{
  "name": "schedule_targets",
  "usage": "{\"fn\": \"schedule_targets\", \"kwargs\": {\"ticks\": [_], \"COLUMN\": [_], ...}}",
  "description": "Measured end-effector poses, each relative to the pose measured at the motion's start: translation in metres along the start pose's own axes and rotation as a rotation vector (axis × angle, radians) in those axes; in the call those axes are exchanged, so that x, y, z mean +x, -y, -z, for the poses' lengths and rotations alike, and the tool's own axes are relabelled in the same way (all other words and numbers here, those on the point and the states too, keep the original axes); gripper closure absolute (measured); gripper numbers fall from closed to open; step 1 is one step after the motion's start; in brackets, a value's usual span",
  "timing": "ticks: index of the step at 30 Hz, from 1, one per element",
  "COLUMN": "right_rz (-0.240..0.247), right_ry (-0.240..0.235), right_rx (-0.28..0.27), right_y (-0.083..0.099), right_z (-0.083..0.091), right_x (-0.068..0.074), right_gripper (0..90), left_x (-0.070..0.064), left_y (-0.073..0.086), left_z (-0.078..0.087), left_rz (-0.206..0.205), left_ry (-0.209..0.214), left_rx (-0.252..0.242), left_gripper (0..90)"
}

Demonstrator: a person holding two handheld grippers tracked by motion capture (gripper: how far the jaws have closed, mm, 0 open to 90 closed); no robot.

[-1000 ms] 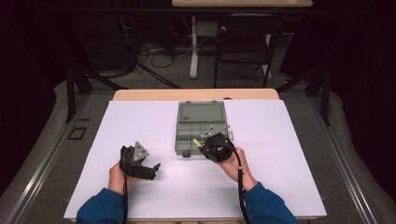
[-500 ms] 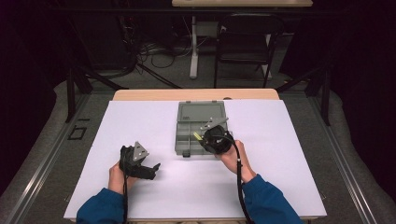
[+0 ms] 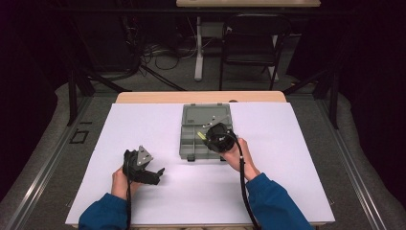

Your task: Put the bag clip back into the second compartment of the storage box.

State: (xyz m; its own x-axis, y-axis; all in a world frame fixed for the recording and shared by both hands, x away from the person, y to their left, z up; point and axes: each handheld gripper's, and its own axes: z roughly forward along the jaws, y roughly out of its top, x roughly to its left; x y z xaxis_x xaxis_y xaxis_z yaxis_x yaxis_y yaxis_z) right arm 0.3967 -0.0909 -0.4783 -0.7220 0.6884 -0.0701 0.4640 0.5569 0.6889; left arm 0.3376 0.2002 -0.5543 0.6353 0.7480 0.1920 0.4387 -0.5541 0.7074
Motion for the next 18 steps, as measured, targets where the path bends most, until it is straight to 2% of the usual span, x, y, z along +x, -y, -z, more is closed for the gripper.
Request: {"fn": "schedule_targets", "kwargs": {"ticks": [6, 18], "right_rz": [-0.002, 0.000], "right_ry": [0.002, 0.004], "right_rx": [0.000, 0.007], "right_y": [-0.007, -0.019], "right_z": [-0.002, -0.010], "right_x": [-0.003, -0.010], "right_gripper": [80.2, 80.2], "left_x": [-0.001, -0.001], "left_y": [-0.001, 0.000], "left_z": [0.000, -0.001], "left_rz": [-0.010, -0.003], "left_ry": [0.000, 0.001], "left_rx": [0.002, -0.003], "left_gripper": [0.0, 0.0]}}
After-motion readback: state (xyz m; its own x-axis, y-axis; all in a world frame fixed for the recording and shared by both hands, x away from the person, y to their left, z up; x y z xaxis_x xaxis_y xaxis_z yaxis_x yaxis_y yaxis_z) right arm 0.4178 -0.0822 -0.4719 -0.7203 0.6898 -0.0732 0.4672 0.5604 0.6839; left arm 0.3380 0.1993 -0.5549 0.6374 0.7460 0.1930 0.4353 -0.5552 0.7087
